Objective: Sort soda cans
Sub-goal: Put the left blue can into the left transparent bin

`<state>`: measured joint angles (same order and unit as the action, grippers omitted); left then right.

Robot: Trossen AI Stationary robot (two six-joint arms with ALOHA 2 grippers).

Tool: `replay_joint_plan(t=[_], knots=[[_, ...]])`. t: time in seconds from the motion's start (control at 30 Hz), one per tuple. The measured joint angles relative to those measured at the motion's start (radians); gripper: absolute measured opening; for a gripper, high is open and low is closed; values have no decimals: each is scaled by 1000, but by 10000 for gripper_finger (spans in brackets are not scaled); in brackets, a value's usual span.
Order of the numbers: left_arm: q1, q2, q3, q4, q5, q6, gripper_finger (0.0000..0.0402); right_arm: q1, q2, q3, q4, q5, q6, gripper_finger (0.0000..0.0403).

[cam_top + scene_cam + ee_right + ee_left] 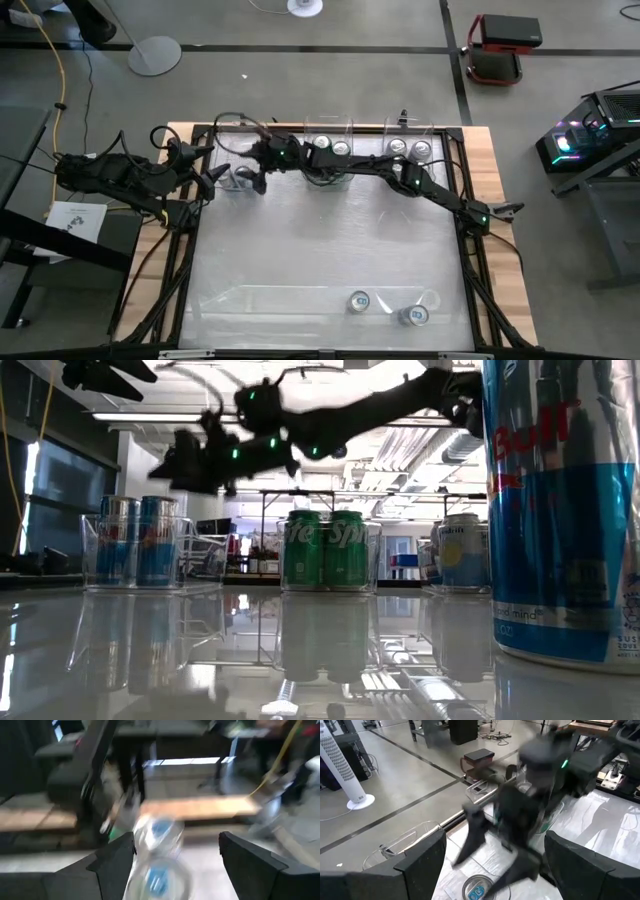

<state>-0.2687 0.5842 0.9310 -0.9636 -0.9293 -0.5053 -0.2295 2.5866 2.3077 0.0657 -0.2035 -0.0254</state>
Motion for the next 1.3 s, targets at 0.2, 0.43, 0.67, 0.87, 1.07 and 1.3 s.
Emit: replay_joint_plan(t=[0.2,0.43,0.67,0.87,1.07,1.3], knots=[[-2,0,0,-3,4,-17,314,20,-98,1,-13,103,-58,279],[-46,13,-22,26,-18,-17,314,111,-217,2,-294,280,-273,279],[-116,16,-160,292,-43,100,314,209,-321,0,-676,462,-381,279],[-162,18,-239,580,-38,240,314,243,-434,2,-994,486,-267,279],[-203,40,-248,774,71,368,314,282,-466,2,-1229,486,-136,279],[-247,89,-248,776,79,321,314,482,-601,0,-1563,877,123,279]])
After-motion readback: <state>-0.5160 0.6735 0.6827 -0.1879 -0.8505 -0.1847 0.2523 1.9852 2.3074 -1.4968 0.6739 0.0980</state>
